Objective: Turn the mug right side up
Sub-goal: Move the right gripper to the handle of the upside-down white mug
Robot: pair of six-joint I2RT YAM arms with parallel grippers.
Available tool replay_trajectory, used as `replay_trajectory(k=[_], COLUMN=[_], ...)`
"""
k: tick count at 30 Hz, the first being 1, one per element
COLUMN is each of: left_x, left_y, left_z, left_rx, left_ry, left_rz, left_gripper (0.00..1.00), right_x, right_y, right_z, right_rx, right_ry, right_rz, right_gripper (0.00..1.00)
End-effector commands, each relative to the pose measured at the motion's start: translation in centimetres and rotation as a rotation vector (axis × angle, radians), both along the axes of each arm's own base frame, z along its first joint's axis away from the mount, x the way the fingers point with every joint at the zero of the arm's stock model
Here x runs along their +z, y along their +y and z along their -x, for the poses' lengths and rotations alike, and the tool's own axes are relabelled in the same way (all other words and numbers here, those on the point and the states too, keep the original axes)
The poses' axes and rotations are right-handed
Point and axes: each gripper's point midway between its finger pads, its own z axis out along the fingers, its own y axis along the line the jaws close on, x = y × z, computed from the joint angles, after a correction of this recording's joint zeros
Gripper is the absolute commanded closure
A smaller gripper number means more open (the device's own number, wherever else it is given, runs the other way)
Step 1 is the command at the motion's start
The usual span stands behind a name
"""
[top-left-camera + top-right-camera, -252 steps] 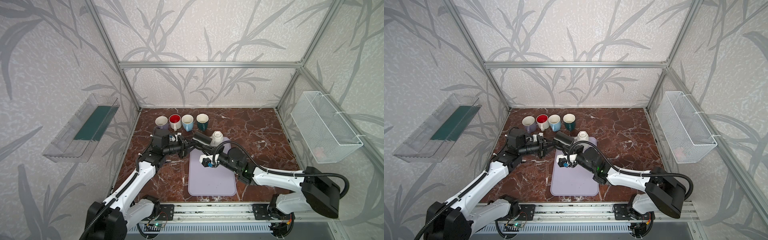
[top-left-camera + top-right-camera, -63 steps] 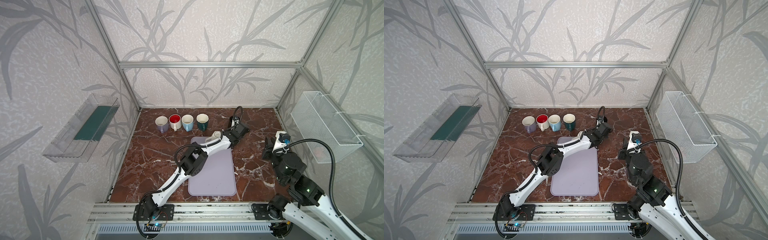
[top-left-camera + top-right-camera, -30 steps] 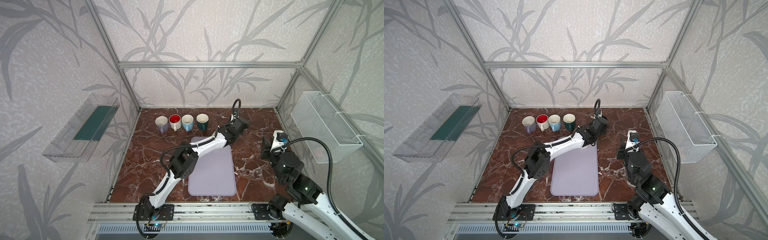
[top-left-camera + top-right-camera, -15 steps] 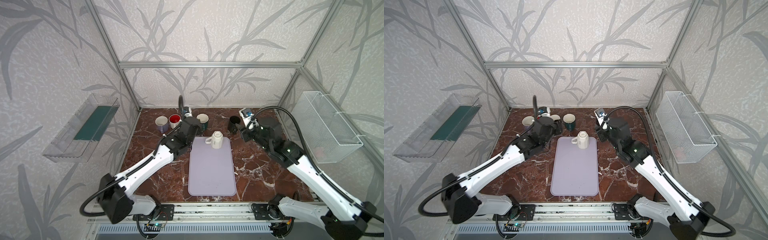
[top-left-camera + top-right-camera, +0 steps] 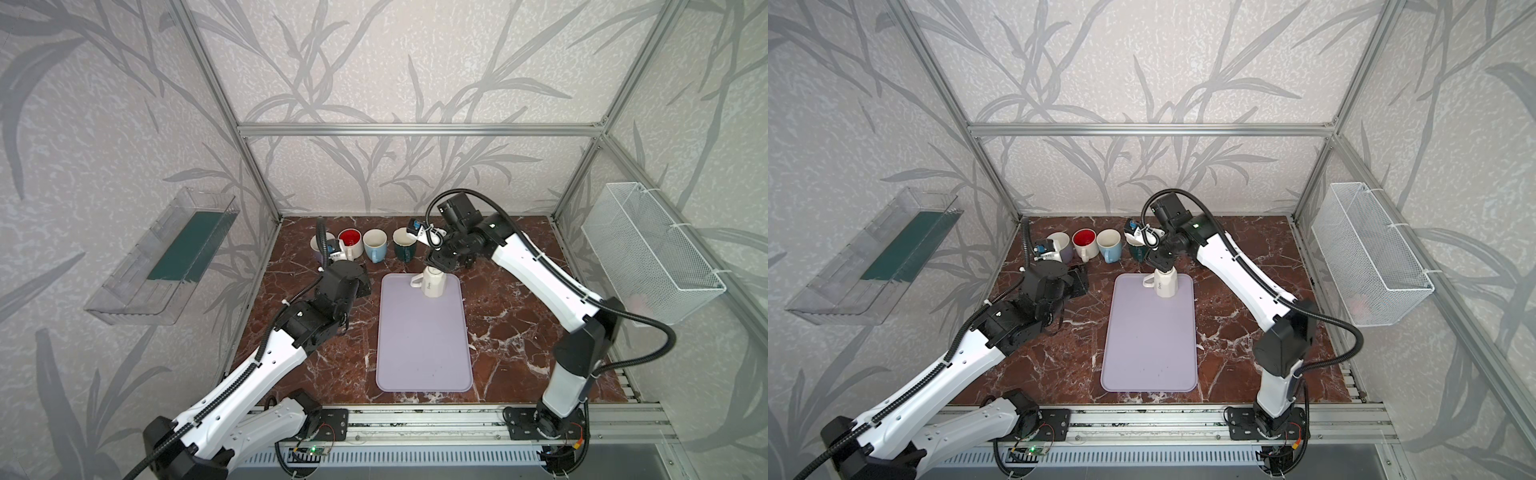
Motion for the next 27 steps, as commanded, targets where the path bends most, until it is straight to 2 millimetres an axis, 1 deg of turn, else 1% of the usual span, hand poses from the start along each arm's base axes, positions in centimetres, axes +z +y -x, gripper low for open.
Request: replay_trajectory(k=[1,5,8,13,20,27], left_x=[0.1,0.0,-0.3,-0.5,-0.8,-0.6], left_y=[1.2,1.4,1.6,2.0,2.7,3.1], left_z=[0.5,0.5,0.5,0.7,0.9,1.3], left_rx=[0.036,0.037,0.042,0.05,0.066,0.074], left_ry=[0.006,0.012,0.018,0.027,0.034,0.027], left_rz=[-0.013,-0.017,-0.02,-0.024,-0.019,-0.009], left_gripper=[0.49,0.48,0.48,0.48,0.48,0.48], right_x=[-4.1,-6.9,-9.1,-10.6,-13.0,-14.2], right_y=[-0.6,0.0,0.6,1.5,1.1,1.0], right_z=[1.7,1.2,0.4,-0.1,-1.4,-2.3], right_rx=[0.087,0.121,0.138,0.154,0.151,0.164], right_ry=[0.114,0.186,0.175,0.155,0.124,0.105], right_rz=[0.215,0.359,0.439,0.488,0.588,0.633], right_gripper=[0.38,0.38,0.39,0.39,0.39,0.38])
